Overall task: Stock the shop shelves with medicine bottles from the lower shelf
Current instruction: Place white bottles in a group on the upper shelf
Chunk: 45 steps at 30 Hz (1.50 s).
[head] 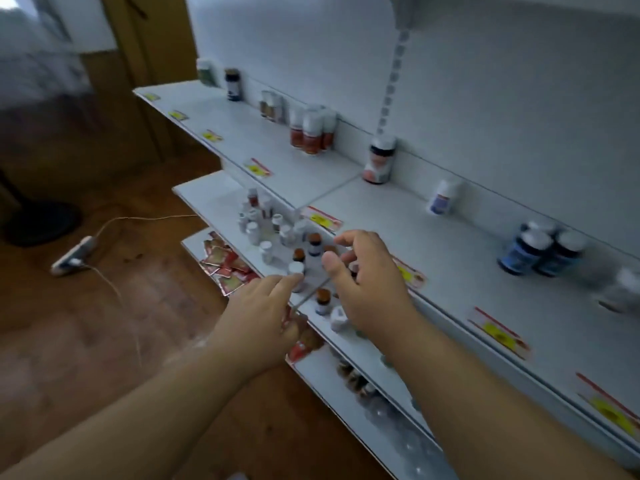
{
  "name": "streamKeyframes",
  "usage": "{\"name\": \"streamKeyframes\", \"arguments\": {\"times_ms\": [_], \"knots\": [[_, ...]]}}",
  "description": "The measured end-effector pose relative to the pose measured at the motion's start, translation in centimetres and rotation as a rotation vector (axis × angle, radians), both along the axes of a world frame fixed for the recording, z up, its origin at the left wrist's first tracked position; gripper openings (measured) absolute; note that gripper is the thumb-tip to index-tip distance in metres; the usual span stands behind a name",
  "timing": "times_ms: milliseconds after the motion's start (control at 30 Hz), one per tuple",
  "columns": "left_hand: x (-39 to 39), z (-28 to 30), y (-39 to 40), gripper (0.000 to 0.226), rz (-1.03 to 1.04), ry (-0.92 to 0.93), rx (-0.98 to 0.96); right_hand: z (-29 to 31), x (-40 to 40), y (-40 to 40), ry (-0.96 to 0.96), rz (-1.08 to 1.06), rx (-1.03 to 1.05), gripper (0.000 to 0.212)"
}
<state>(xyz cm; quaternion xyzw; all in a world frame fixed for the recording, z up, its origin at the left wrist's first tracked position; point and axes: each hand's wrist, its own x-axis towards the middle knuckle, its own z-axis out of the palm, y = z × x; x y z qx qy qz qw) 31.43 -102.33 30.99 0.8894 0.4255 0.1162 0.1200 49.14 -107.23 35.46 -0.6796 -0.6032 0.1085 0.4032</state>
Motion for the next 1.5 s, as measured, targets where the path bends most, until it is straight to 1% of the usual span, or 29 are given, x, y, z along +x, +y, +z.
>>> {"name": "streamKeyframes", "arguments": {"times_ms": [100, 233, 367, 433, 500, 667, 800, 900, 967, 1167, 1233, 1300, 1400, 1500], "knots": [[-5.7, 1.1, 5.6, 0.058, 0.037, 0.065, -0.012, -0.3, -5.5, 6.2, 0.048, 0.054, -0.034, 0.026], [-10.3, 2.4, 12.6, 0.055, 0.074, 0.045, 0.004, -0.1, -10.1, 13.7, 0.044, 0.095, -0.083, 0.027], [-11.4, 1.0, 20.0, 0.059, 0.112, 0.033, -0.029, -0.7, -11.4, 20.9, 0.038, 0.115, -0.143, 0.03], [-11.5, -0.2, 23.9, 0.059, 0.134, 0.024, -0.057, -1.7, -11.6, 24.7, 0.066, 0.11, -0.164, 0.03], [-11.7, -1.3, 27.8, 0.061, 0.134, 0.054, -0.07, -2.9, -11.8, 28.9, 0.105, 0.117, -0.189, 0.027], [-14.0, -1.4, 37.7, 0.063, 0.174, 0.133, -0.128, -4.5, -13.6, 39.5, 0.102, 0.166, -0.215, 0.029], [-16.7, -1.8, 45.1, 0.066, 0.144, 0.154, -0.147, -5.6, -16.1, 46.6, 0.091, 0.143, -0.274, 0.03], [-18.0, -3.1, 51.3, 0.064, 0.104, 0.131, -0.159, -7.2, -18.2, 51.5, 0.1, 0.083, -0.324, 0.029], [-19.0, -4.5, 56.0, 0.065, 0.041, 0.121, -0.182, -8.6, -19.9, 55.0, 0.115, 0.007, -0.334, 0.029], [-21.5, -9.0, 70.1, 0.065, -0.225, 0.154, -0.258, -13.1, -25.1, 64.8, 0.191, -0.353, -0.385, 0.032], [-21.7, -10.3, 73.6, 0.064, -0.283, 0.143, -0.283, -14.5, -26.1, 67.1, 0.219, -0.458, -0.408, 0.031], [-21.8, -11.6, 75.9, 0.064, -0.299, 0.124, -0.308, -15.8, -26.9, 68.4, 0.227, -0.521, -0.442, 0.03], [-21.0, -15.7, 79.3, 0.065, -0.292, 0.055, -0.39, -19.2, -27.0, 70.8, 0.218, -0.577, -0.52, 0.031], [-19.4, -22.4, 81.9, 0.067, -0.282, -0.015, -0.41, -24.9, -25.6, 73.7, 0.109, -0.581, -0.545, 0.033]]}}
